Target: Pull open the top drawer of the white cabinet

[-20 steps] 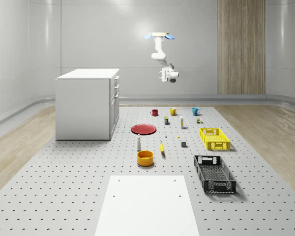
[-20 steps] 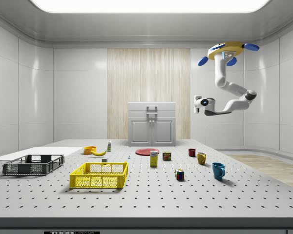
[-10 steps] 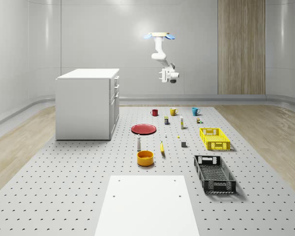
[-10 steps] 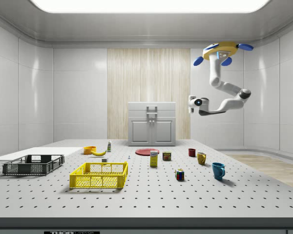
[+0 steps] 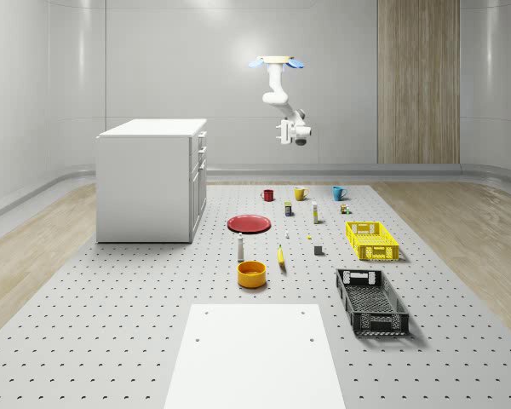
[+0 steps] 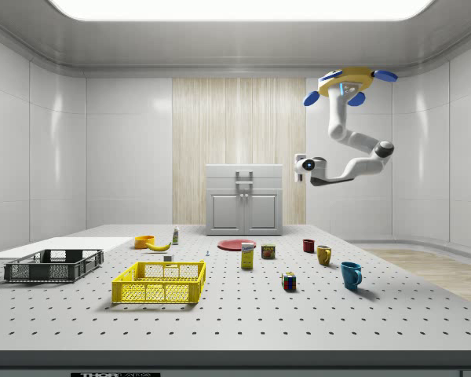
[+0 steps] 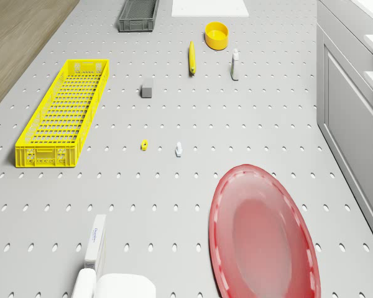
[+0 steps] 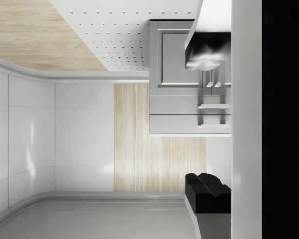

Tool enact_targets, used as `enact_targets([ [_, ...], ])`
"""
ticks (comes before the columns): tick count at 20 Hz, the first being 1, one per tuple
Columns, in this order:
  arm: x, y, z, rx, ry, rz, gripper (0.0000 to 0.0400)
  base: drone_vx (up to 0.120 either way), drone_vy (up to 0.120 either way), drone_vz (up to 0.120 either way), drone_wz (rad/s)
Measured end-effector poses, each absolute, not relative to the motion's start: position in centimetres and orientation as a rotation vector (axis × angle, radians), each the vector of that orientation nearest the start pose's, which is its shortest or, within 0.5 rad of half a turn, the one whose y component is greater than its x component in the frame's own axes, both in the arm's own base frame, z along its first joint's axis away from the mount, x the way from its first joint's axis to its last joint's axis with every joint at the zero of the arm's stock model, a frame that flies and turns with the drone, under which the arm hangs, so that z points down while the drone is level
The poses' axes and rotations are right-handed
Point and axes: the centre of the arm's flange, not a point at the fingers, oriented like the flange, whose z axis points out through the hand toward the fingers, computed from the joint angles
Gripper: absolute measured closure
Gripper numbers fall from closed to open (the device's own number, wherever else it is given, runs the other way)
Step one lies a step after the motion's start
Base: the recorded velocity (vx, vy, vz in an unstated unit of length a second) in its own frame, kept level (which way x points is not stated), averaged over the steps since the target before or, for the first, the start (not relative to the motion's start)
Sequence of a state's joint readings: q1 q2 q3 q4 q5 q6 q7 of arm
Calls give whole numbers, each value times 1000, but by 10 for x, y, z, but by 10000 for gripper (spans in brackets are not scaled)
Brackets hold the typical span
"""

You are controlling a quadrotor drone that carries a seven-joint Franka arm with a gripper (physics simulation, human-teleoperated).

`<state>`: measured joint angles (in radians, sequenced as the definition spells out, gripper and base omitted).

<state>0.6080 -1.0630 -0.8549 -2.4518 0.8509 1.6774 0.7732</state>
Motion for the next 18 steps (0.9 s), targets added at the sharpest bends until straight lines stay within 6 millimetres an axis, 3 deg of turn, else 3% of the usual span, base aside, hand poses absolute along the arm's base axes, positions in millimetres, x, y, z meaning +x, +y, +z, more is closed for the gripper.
enact_targets([
  [3,307,-100,591,-1484,612,613,95,120,-13,0,0],
  [9,307,-100,591,-1484,612,613,95,120,-120,0,0],
  [14,307,-100,591,-1484,613,613,95,120,0,0,0],
  [18,307,-100,591,-1484,613,613,95,120,0,110,0],
])
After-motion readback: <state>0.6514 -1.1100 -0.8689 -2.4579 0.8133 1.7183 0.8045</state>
